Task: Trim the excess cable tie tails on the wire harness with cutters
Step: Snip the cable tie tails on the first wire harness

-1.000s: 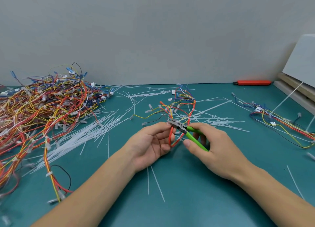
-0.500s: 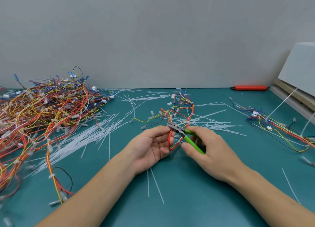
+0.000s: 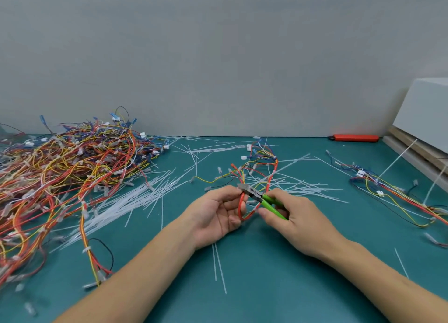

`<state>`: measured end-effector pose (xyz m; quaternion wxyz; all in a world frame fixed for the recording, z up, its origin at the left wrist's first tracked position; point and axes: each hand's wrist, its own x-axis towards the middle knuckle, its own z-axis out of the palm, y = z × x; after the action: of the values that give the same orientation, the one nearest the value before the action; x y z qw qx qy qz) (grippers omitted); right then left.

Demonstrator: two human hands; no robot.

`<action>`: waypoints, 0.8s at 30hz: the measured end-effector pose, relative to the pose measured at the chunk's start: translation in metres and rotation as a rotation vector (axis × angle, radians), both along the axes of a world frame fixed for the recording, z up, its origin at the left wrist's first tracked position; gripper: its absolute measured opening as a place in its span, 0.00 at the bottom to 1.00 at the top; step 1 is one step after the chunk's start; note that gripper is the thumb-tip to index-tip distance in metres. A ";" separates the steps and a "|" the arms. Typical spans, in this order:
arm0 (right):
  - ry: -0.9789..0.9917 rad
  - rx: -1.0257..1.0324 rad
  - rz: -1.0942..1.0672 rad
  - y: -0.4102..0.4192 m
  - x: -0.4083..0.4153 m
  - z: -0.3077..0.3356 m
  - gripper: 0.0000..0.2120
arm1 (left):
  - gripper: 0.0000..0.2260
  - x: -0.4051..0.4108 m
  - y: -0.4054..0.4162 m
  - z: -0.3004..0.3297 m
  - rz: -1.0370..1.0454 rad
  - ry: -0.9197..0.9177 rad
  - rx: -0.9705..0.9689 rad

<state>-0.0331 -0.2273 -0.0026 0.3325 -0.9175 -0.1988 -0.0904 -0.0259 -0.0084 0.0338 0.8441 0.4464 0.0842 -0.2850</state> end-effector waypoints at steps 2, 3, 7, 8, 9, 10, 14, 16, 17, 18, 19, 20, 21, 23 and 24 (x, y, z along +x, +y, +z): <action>-0.021 -0.018 -0.012 0.000 0.000 0.000 0.12 | 0.04 -0.001 0.000 0.001 0.002 0.008 -0.006; -0.034 -0.020 -0.015 0.001 0.000 0.000 0.12 | 0.04 -0.001 0.000 0.001 0.002 0.008 -0.007; -0.051 -0.021 0.000 0.003 0.001 0.002 0.15 | 0.03 -0.001 0.000 0.001 0.013 0.003 -0.014; -0.055 -0.024 -0.001 0.003 0.001 0.002 0.17 | 0.03 0.000 0.000 0.001 0.012 0.002 -0.011; -0.062 -0.030 -0.005 0.003 0.001 0.001 0.21 | 0.03 0.000 -0.001 0.001 0.009 0.001 -0.007; -0.068 -0.036 -0.007 0.004 0.001 0.000 0.25 | 0.04 0.000 0.000 0.001 0.009 0.003 -0.008; -0.040 -0.034 -0.028 0.004 0.001 0.001 0.29 | 0.03 0.002 0.000 -0.001 0.011 0.012 -0.007; -0.014 -0.018 -0.045 0.003 0.002 0.001 0.29 | 0.03 0.004 0.000 -0.002 0.011 0.013 -0.001; -0.011 -0.013 -0.050 0.003 0.002 0.001 0.29 | 0.03 0.005 -0.001 -0.002 0.011 0.014 0.001; -0.013 -0.012 -0.050 0.003 0.002 0.002 0.29 | 0.03 0.005 -0.001 -0.002 0.012 0.017 0.001; -0.016 -0.012 -0.048 0.003 0.002 0.002 0.29 | 0.03 0.005 -0.001 -0.002 0.012 0.018 0.001; -0.022 -0.011 -0.043 0.004 0.002 0.003 0.28 | 0.03 0.005 -0.001 -0.003 0.013 0.018 0.000; -0.031 -0.011 -0.039 0.004 0.001 0.003 0.28 | 0.03 0.005 -0.001 -0.003 0.015 0.017 0.001; -0.048 -0.020 -0.038 0.004 0.001 0.003 0.26 | 0.04 0.006 -0.001 -0.003 0.013 0.013 0.008; -0.053 -0.028 -0.040 0.004 0.001 0.003 0.25 | 0.04 0.006 -0.001 -0.003 0.012 0.012 0.012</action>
<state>-0.0325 -0.2229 0.0008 0.3124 -0.9231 -0.1904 -0.1184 -0.0199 -0.0095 0.0305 0.8425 0.4492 0.0939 -0.2821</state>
